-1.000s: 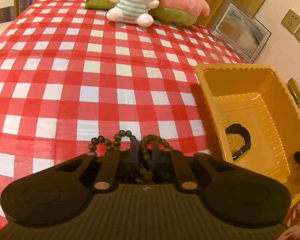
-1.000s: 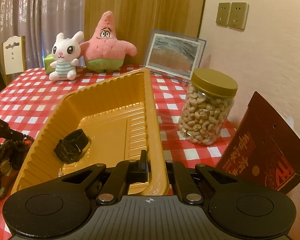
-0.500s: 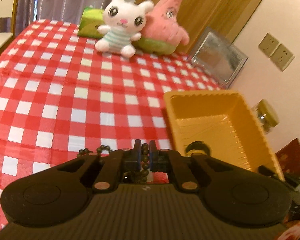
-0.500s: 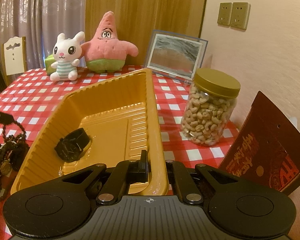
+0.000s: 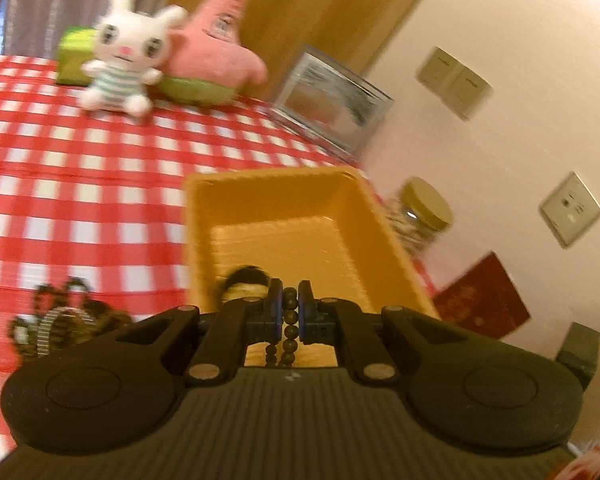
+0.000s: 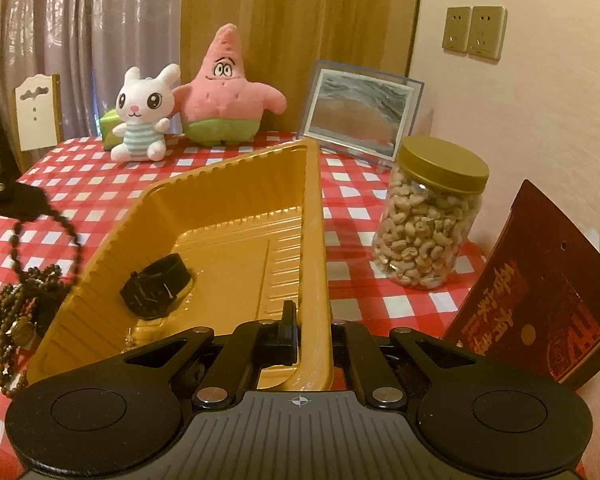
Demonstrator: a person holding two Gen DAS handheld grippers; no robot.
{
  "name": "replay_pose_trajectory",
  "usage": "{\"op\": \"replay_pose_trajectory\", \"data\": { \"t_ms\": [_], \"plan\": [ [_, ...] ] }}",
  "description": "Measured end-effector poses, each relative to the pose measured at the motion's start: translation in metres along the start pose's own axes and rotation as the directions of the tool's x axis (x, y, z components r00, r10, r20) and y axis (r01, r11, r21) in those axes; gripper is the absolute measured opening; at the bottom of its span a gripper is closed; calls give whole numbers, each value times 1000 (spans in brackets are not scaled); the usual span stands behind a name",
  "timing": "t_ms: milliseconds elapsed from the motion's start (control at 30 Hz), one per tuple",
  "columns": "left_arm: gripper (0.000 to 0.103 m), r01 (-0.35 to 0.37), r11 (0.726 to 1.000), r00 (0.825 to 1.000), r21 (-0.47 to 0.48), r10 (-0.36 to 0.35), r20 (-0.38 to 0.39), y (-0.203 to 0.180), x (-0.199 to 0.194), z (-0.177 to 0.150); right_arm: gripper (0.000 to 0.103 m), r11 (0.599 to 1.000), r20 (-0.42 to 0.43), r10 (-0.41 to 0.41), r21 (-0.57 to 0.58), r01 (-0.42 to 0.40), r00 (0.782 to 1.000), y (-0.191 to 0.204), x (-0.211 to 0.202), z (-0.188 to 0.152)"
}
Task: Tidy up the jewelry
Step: 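Lift the bead strand with the left gripper and drop it into the tray, then return the left gripper to the pile and grasp another wooden bead strand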
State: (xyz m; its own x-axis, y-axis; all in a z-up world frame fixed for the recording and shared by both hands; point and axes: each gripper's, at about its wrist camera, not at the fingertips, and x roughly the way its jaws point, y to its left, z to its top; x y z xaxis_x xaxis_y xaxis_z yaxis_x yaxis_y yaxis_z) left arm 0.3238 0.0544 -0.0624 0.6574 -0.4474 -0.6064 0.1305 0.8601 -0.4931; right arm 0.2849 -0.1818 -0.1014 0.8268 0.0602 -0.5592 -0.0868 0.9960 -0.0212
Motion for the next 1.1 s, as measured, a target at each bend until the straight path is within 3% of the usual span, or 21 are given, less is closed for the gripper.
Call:
{"op": "replay_pose_trajectory", "data": {
  "t_ms": [167, 333, 433, 667, 800, 933, 1033, 1100],
  "plan": [
    [6, 50, 998, 998, 30, -48, -47, -25, 24, -8, 4, 1000, 4, 6, -6, -6, 1000, 0, -1, 0],
    [7, 28, 998, 997, 61, -24, -74, -37, 42, -12, 4, 1000, 6, 10, -8, -10, 1000, 0, -2, 0],
    [15, 31, 997, 996, 66, -26, -80, -39, 44, -14, 4, 1000, 4, 12, -8, -12, 1000, -1, -2, -1],
    [19, 17, 996, 998, 92, -11, -65, -43, 30, -20, 4, 1000, 0, 17, -8, -17, 1000, -4, -1, -1],
    [22, -53, 993, 998, 108, 57, -35, -31, 8, -33, 4, 1000, -1, 18, -10, -18, 1000, -7, -1, -1],
    [22, -158, 983, 987, 91, 160, -19, -5, -17, -49, 4, 1000, -5, 21, -7, -21, 1000, -11, -2, -2],
    [22, -255, 965, 967, 67, 256, -8, 18, -34, -57, 4, 1000, -10, 23, -6, -23, 1000, -14, -2, -3],
    [22, -330, 942, 944, 66, 331, -3, 32, -45, -63, 4, 1000, -13, 25, -6, -25, 1000, -16, -3, -4]
  ]
}}
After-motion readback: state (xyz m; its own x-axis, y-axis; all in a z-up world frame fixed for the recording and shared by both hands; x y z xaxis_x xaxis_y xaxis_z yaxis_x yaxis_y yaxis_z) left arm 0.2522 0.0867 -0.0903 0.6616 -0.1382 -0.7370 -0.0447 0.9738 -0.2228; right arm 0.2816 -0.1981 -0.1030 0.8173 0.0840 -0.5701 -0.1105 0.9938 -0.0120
